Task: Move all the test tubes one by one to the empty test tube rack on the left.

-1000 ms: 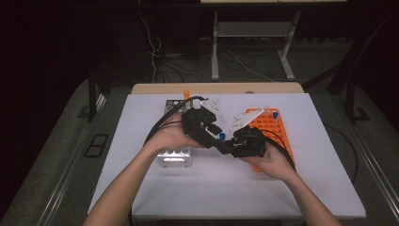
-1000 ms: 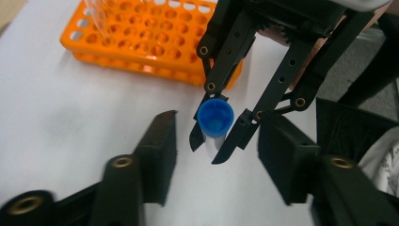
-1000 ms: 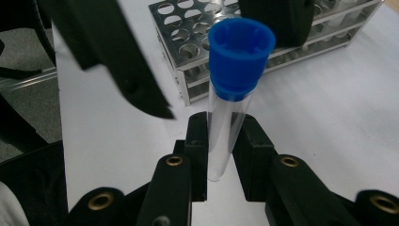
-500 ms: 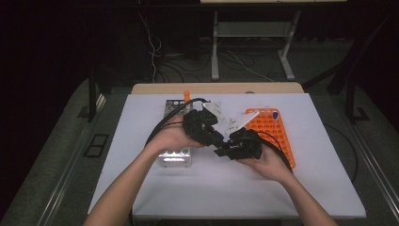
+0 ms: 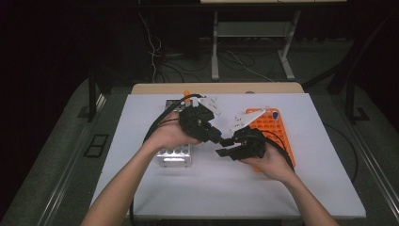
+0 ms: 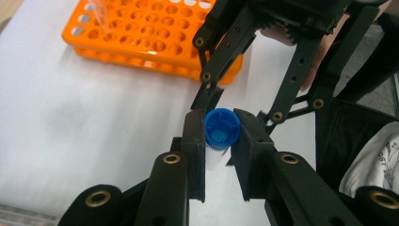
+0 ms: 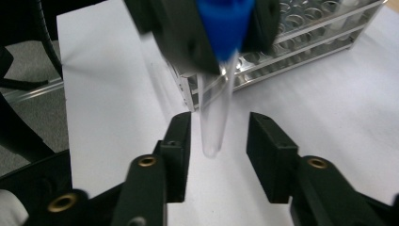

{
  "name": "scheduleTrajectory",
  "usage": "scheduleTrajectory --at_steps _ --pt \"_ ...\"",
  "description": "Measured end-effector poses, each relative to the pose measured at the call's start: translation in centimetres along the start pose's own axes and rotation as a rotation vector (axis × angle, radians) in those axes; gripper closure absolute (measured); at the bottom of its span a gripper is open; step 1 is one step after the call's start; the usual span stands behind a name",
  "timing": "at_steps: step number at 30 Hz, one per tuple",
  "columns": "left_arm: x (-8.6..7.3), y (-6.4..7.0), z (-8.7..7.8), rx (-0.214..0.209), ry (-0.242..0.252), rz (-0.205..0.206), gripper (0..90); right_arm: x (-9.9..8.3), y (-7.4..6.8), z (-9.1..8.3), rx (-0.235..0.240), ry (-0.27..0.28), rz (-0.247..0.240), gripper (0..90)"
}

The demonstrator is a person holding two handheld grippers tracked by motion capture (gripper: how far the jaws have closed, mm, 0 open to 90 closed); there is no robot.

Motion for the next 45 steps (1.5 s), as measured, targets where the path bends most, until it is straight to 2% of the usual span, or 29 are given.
scheduleTrajectory --at_steps 3,7,10,13,16,18,20,24,29,32,42,45 --pt "-0.1 -0.4 -0.6 0.017 0.008 -0.014 74.4 -0.3 0.2 -0.5 -0.002 0.011 0.020 53.1" --pt "-0.3 -1.0 -1.3 0.037 0.019 -0.027 74.4 -0.7 0.6 -1.1 -0.026 0.025 0.037 43.2" --pt "-0.5 -1.6 -1.9 0.052 0.019 -0.036 74.4 -0.9 1.0 -1.5 -0.040 0.038 0.055 33.5" --pt "-0.6 -2.1 -2.5 0.069 0.029 -0.053 74.4 -1.2 1.3 -2.0 -0.047 0.046 0.071 18.2" --pt "-0.7 -2.8 -3.2 0.088 0.033 -0.067 74.4 -1.4 1.5 -2.5 -0.045 0.056 0.078 8.9" --pt "-0.9 -3.2 -3.7 0.099 0.037 -0.077 74.4 -1.7 1.7 -2.8 -0.046 0.057 0.095 8.8" --pt "-1.0 -3.6 -4.1 0.108 0.047 -0.094 74.4 -1.9 1.9 -3.1 -0.046 0.051 0.111 0.6" --pt "-1.1 -4.5 -4.9 0.130 0.057 -0.116 74.4 -2.4 2.2 -3.7 -0.042 0.061 0.122 0.0" --pt "-1.0 -5.7 -5.4 0.162 0.039 -0.126 74.4 -2.9 2.4 -4.2 -0.044 0.062 0.131 0.1" --pt "-0.9 -6.3 -5.7 0.173 0.050 -0.144 74.4 -3.2 2.5 -4.2 -0.051 0.056 0.130 0.1" --pt "-0.9 -8.6 -5.9 0.219 0.033 -0.168 74.5 -3.9 2.9 -4.9 -0.065 0.068 0.141 0.1" --pt "-1.0 -9.5 -5.9 0.233 0.047 -0.189 74.5 -4.1 3.0 -5.1 -0.069 0.071 0.147 0.1"
Point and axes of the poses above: each handheld gripper's, and its own axes: z roughly forward along the jaws, x roughly out of its top, y roughly to its right, the point moved 4 cm from there along z, roughly forward along the jaws, and after that the axes turned 2 degrees about x, right-handed, at the moved point
